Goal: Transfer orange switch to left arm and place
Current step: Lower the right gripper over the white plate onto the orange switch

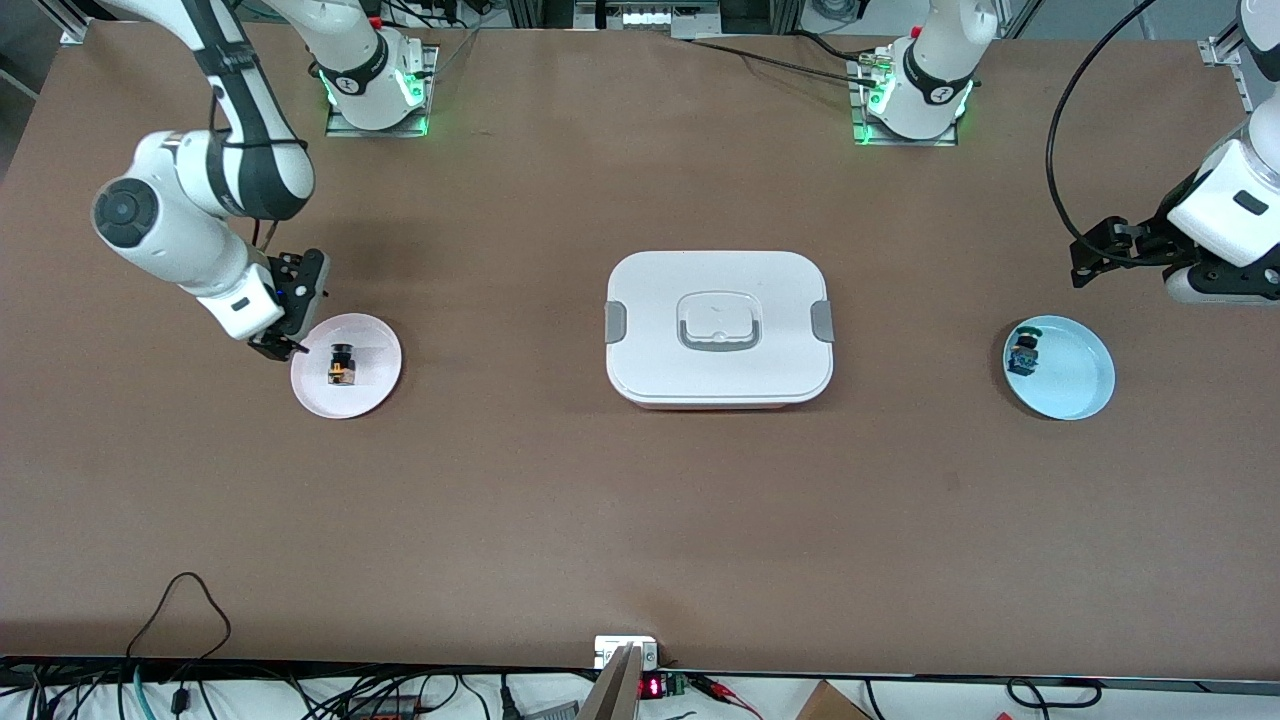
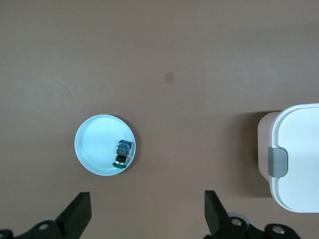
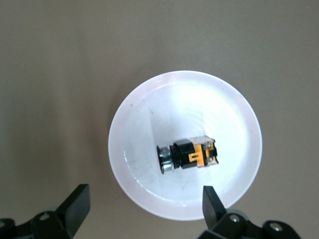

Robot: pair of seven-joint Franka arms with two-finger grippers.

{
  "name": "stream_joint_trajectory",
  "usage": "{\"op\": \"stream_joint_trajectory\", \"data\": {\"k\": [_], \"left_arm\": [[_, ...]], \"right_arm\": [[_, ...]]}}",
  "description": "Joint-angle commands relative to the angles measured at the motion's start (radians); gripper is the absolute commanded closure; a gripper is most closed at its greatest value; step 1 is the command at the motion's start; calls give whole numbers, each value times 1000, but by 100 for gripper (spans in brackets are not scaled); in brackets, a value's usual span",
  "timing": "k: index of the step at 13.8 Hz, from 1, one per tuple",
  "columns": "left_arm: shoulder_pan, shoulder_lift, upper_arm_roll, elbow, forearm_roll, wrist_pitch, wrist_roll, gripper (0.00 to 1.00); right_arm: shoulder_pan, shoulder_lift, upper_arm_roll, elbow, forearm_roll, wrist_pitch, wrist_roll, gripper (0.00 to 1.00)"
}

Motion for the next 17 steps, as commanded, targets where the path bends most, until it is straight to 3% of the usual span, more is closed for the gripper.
{"op": "stream_joint_trajectory", "data": {"k": [1, 17], "left_arm": [[2, -3, -2, 19, -13, -19, 12, 0], [2, -1, -2, 19, -14, -19, 9, 0]], "right_arm": [[-5, 45, 3, 8, 5, 62, -102, 0], [-2, 212, 11, 40, 10, 255, -168, 0]]}}
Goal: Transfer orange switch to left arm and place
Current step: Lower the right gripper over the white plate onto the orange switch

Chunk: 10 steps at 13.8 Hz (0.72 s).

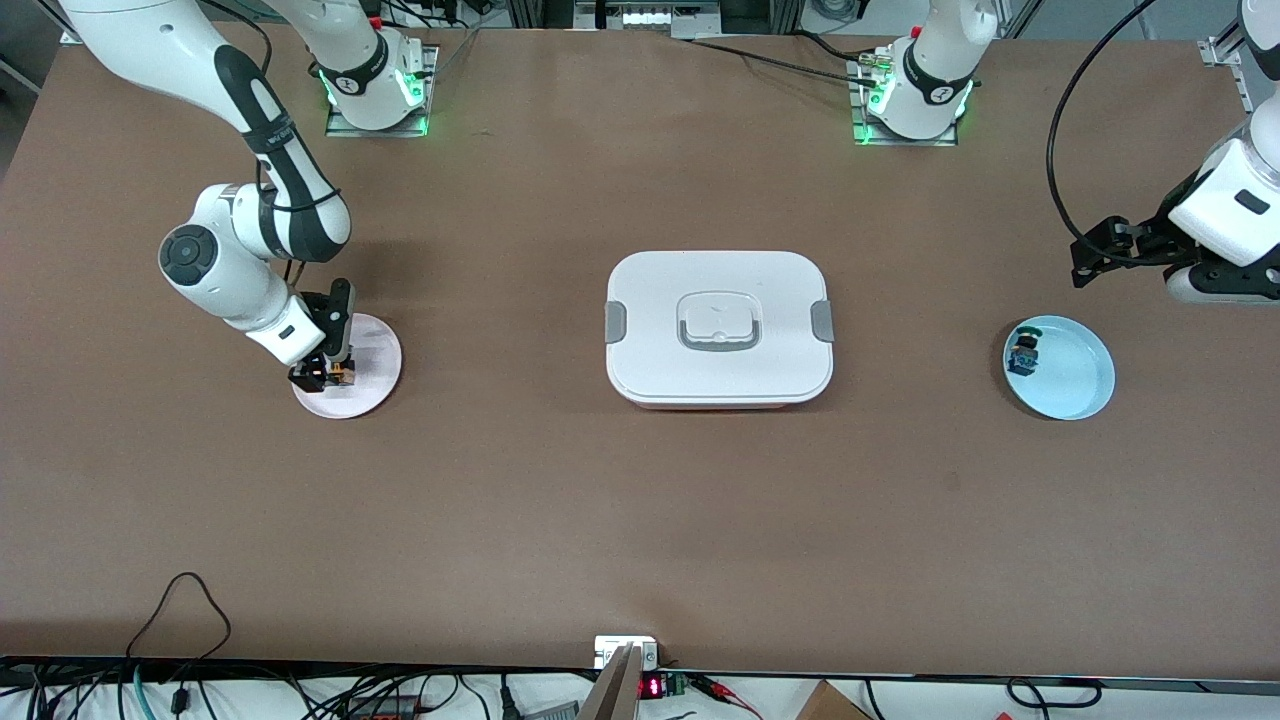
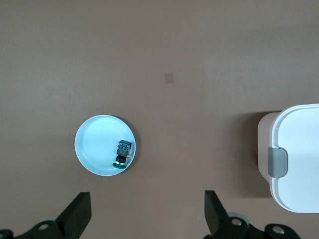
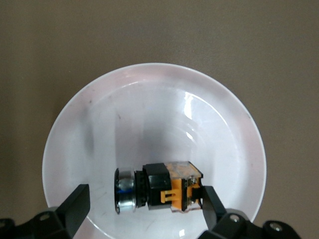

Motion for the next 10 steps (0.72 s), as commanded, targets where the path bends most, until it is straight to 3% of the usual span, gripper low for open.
{"op": "stream_joint_trajectory", "data": {"k": [1, 10], "left_arm": [[2, -1, -2, 18, -14, -19, 10, 0], [3, -1, 0, 18, -16, -19, 13, 0]], "right_arm": [[-2, 29, 6, 12, 11, 35, -24, 0], [0, 26, 8, 12, 13, 41, -24, 0]]}}
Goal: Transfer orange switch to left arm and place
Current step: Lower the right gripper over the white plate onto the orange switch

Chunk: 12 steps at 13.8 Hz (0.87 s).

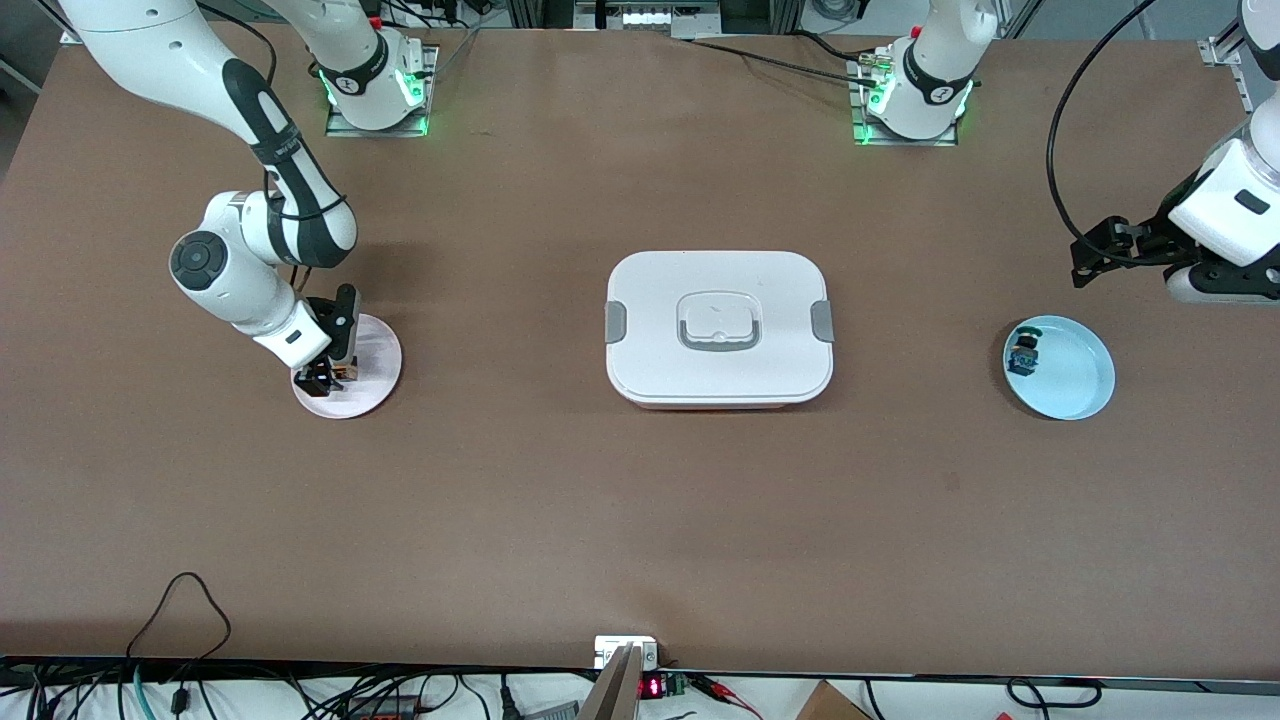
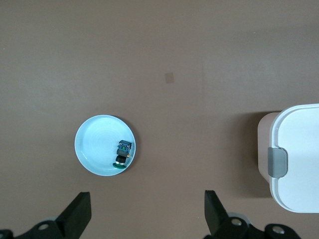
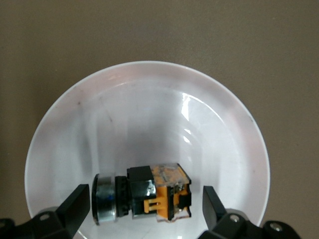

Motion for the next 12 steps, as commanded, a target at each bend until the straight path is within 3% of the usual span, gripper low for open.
{"op": "stream_joint_trajectory", "data": {"k": [1, 9, 11, 12], "left_arm": [[3, -1, 0, 18, -16, -19, 15, 0], [3, -1, 0, 18, -16, -19, 15, 0], [3, -1, 0, 18, -16, -19, 15, 0], [3, -1, 0, 18, -16, -19, 15, 0]], "right_arm": [[-1, -4, 5, 2, 13, 5, -22, 0], [-2, 9, 17, -1, 16, 15, -22, 1], [-2, 9, 17, -3, 16, 15, -24, 8], [-2, 12, 17, -3, 17, 15, -24, 17]]}}
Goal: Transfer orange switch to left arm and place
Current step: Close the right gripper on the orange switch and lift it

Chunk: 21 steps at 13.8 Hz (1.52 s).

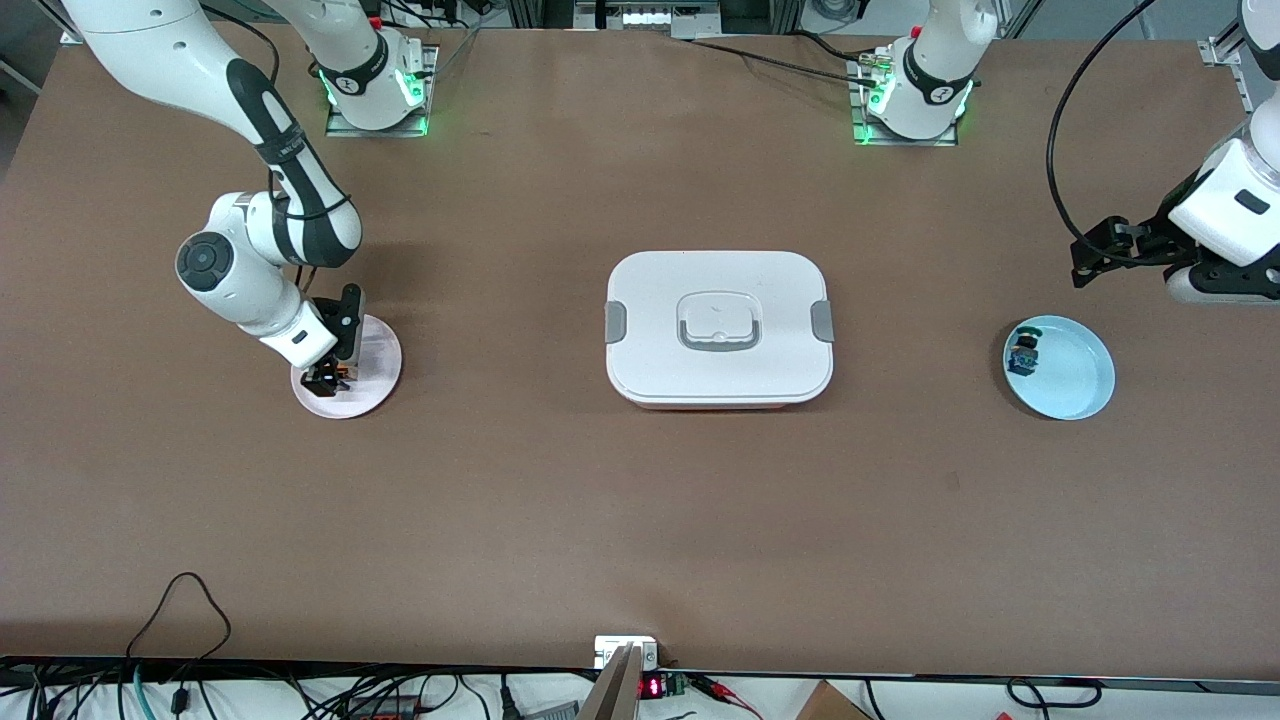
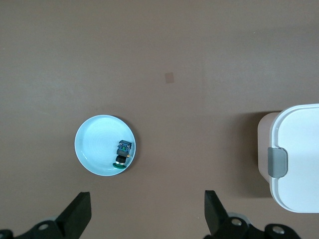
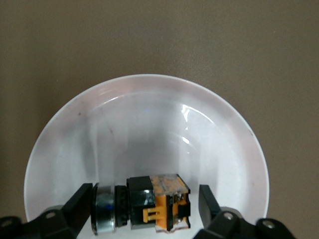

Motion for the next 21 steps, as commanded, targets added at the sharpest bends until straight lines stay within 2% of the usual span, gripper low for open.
{"op": "stream_joint_trajectory", "data": {"k": [1, 8, 10, 13, 17, 19, 21], "left_arm": [[3, -1, 0, 18, -16, -19, 15, 0], [3, -1, 0, 18, -16, -19, 13, 0], [3, -1, 0, 18, -16, -19, 13, 0], [3, -1, 0, 18, -16, -19, 10, 0], [3, -1, 0, 18, -17, -19, 9, 0], [3, -3, -2, 18, -17, -22, 4, 0], [2, -4, -2, 18, -19, -45, 4, 0]], "right_arm": [[-3, 9, 4, -3, 17, 17, -24, 26], [-4, 6, 4, 0, 20, 14, -19, 79], [-3, -1, 9, 4, 19, 6, -16, 89], [0, -12, 46, 38, 20, -49, -8, 99], [-1, -38, 78, 210, 32, -355, -10, 100], [0, -38, 99, 291, 150, -478, -16, 100], [3, -40, 132, 333, 262, -526, -19, 100]]}}
